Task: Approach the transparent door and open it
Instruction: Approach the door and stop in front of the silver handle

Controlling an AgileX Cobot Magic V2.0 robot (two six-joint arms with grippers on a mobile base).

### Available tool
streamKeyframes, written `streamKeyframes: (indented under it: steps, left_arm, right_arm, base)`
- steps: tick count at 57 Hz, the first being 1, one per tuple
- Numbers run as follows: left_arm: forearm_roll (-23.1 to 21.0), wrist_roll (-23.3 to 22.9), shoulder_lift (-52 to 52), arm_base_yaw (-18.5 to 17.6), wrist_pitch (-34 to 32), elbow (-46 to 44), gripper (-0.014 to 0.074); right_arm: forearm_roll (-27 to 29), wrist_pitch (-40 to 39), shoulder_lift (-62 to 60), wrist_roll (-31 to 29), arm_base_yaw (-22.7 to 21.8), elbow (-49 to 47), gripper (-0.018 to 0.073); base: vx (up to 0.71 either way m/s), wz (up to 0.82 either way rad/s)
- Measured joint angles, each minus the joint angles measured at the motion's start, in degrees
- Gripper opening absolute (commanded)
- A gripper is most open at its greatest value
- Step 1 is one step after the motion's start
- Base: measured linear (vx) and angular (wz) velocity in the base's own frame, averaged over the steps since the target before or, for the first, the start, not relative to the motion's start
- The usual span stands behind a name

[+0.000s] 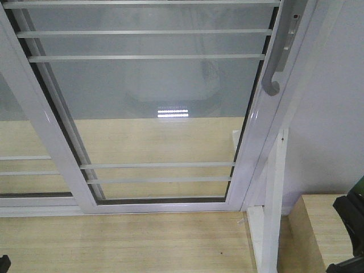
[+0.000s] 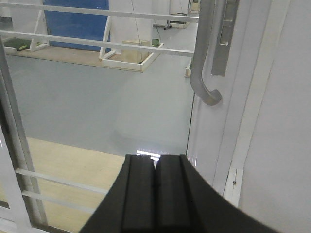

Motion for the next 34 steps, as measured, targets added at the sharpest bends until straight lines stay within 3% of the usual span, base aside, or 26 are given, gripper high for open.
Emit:
streamKeyframes:
  steps: [34]
  left_arm:
    - [0.0, 0.0, 0.0, 0.0, 0.0, 0.0, -0.0006]
  right_arm:
    - [0.0, 0.17, 0.0, 0.0, 0.0, 0.0, -0.0002]
  base:
    - [0.0, 0.0]
